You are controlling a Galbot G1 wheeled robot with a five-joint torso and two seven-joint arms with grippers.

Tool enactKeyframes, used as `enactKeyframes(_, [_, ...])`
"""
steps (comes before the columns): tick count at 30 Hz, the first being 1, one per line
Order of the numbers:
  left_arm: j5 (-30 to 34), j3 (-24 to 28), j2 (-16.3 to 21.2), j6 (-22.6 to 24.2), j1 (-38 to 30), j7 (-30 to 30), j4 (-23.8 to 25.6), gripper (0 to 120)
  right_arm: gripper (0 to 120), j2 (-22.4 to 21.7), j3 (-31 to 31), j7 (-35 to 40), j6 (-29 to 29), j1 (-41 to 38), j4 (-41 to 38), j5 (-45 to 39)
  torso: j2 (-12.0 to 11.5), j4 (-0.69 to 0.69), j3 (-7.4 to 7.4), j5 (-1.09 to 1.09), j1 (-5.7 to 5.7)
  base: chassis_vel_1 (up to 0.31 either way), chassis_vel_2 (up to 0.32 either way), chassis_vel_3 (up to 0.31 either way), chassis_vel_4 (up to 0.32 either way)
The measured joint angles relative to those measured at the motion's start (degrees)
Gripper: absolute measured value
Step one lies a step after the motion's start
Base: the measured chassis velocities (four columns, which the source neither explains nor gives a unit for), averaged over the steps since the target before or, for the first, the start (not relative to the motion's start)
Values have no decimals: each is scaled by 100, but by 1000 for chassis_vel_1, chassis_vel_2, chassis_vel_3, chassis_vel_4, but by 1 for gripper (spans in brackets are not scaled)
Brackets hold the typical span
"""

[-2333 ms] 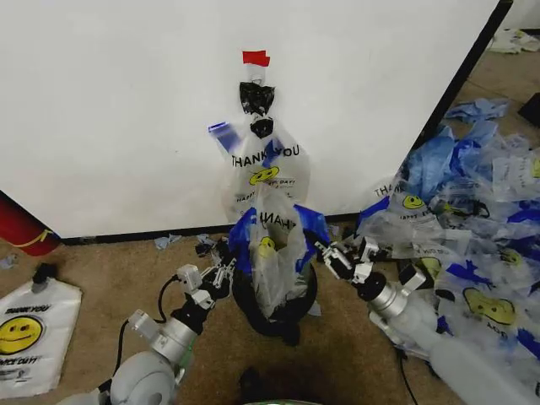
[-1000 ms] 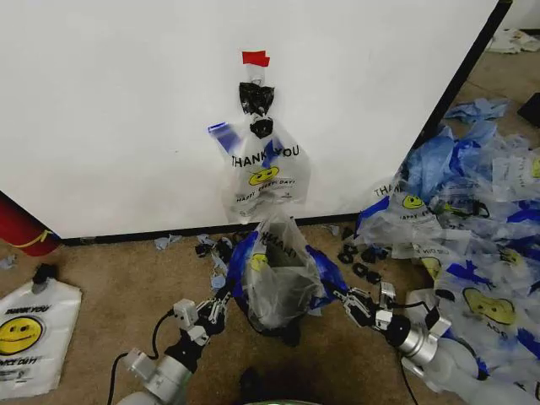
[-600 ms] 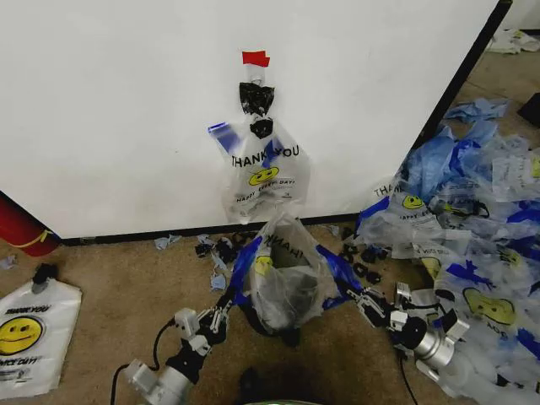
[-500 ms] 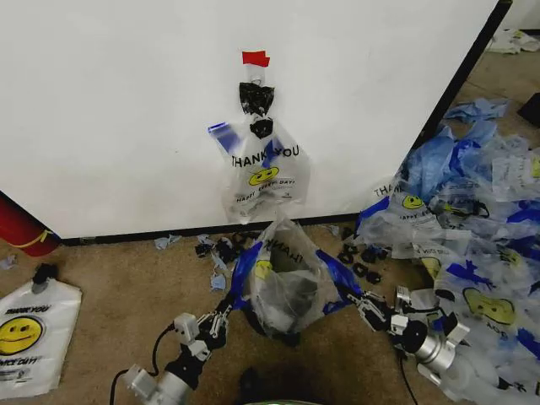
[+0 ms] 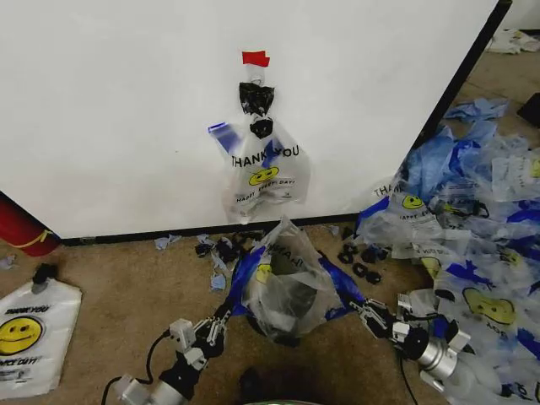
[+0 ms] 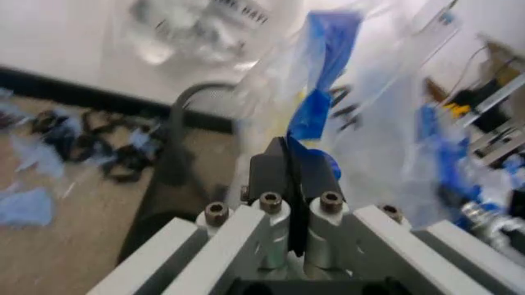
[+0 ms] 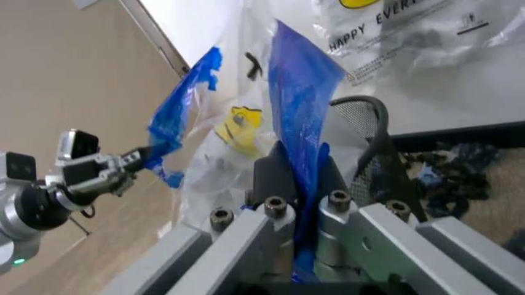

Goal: Pick up the garbage bag from the wall and place it over the trash bin.

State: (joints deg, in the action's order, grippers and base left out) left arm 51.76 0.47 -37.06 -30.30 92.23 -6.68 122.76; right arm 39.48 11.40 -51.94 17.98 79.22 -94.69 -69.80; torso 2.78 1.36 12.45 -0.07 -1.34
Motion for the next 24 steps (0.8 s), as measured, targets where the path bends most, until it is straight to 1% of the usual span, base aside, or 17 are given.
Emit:
enactKeyframes(3, [-36, 83, -84, -36, -37, 55, -301, 0, 0, 60, -74, 11, 27, -55, 83, 52, 0, -1, 0, -1, 0, 0, 0, 0, 0])
enactKeyframes(5, [-36, 148, -103, -63, -102, 82, -418, 0, 0, 89, -128, 45, 41, -82, 117, 85, 0, -2, 0, 0, 0, 0, 0, 0, 0])
enactKeyframes(15, [31, 220, -118, -57, -230, 151, -576, 0, 0, 259, -246, 148, 135, -158, 435, 194, 0, 0, 0, 1, 0, 0, 0, 0, 0])
enactKeyframes(20, [7, 359, -188, -98, -360, 158, -813, 0, 0, 387, -342, 203, 185, -311, 692, 223, 0, -1, 0, 0, 0, 0, 0, 0, 0])
enactKeyframes(24, [-9, 454, -221, -106, -437, 149, -908, 0, 0, 446, -399, 243, 188, -398, 771, 223, 0, -1, 0, 1, 0, 0, 0, 0, 0])
